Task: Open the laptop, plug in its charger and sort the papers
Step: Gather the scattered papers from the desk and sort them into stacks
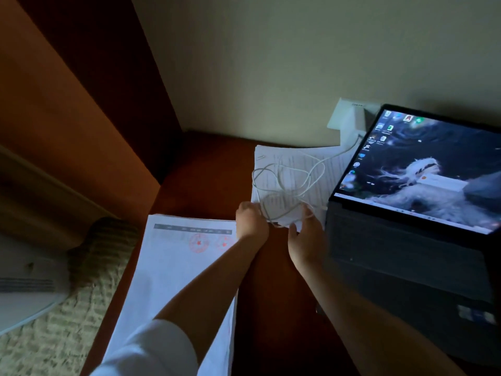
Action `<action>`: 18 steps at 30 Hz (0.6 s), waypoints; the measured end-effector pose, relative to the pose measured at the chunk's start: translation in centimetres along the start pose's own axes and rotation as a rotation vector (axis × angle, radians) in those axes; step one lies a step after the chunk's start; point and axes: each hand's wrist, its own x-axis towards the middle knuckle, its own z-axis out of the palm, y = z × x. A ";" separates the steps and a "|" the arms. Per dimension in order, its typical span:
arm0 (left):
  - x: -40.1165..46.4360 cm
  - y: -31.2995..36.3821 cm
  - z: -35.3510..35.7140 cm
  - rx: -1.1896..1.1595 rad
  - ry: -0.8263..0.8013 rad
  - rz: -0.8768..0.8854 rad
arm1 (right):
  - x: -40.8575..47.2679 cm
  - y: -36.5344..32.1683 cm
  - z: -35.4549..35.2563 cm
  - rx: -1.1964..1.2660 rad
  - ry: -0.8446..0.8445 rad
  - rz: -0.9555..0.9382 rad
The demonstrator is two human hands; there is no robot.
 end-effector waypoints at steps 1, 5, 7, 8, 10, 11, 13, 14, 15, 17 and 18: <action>0.5 0.3 0.3 0.015 0.005 -0.025 | 0.5 0.2 -0.2 0.029 -0.018 0.017; 1.7 1.3 0.2 -0.155 0.110 -0.197 | 1.2 1.3 0.1 -0.032 -0.049 -0.062; 2.5 2.2 0.1 -0.353 0.060 -0.319 | 1.0 2.1 0.7 -0.048 -0.016 -0.162; 2.8 2.7 0.0 -0.423 0.040 -0.374 | 1.0 2.4 0.9 -0.069 0.005 -0.196; 3.6 3.0 0.2 -0.478 0.031 -0.450 | 1.2 2.4 0.6 -0.128 -0.002 -0.232; 3.7 3.2 0.3 -0.474 0.031 -0.468 | 1.4 2.2 0.4 -0.153 -0.016 -0.249; 3.4 3.6 0.5 -0.450 0.041 -0.474 | 2.0 1.7 0.2 -0.186 -0.048 -0.281; 3.4 3.7 0.7 -0.422 0.052 -0.454 | 2.3 1.5 0.0 -0.198 -0.061 -0.295; 3.6 3.9 0.9 -0.389 0.083 -0.426 | 2.5 1.2 -0.1 -0.214 -0.066 -0.307; 3.7 4.5 1.1 -0.407 0.094 -0.398 | 2.9 1.0 -0.1 -0.262 -0.067 -0.329; 3.7 4.8 1.0 -0.473 0.082 -0.398 | 3.1 1.2 0.1 -0.303 -0.061 -0.339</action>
